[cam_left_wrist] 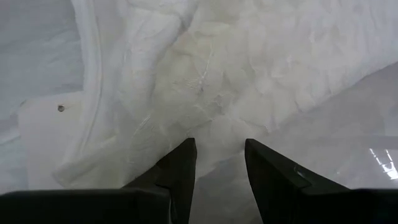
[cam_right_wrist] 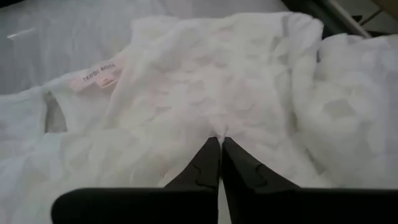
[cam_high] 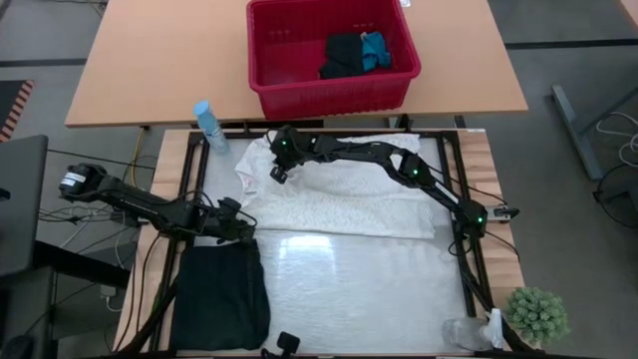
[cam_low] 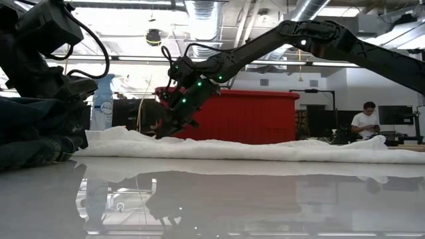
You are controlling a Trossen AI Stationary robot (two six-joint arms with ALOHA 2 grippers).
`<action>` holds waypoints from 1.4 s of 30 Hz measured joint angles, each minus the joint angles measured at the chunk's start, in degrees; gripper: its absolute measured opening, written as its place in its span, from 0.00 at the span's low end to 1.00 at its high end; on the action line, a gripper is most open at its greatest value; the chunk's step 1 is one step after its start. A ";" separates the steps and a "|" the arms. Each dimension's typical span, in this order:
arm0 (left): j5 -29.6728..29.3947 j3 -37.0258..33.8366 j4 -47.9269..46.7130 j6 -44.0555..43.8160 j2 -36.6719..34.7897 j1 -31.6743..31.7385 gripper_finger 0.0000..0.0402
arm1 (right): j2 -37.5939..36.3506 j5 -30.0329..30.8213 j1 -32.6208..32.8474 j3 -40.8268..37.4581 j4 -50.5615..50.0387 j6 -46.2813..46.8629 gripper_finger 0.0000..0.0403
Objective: Fold Laundry from Bin
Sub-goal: Fold the white dress from the red bin
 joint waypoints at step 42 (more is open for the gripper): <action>-7.18 -5.09 -3.61 -11.43 -2.01 -0.03 0.08 | -0.26 -8.19 -3.18 0.00 3.68 19.58 0.15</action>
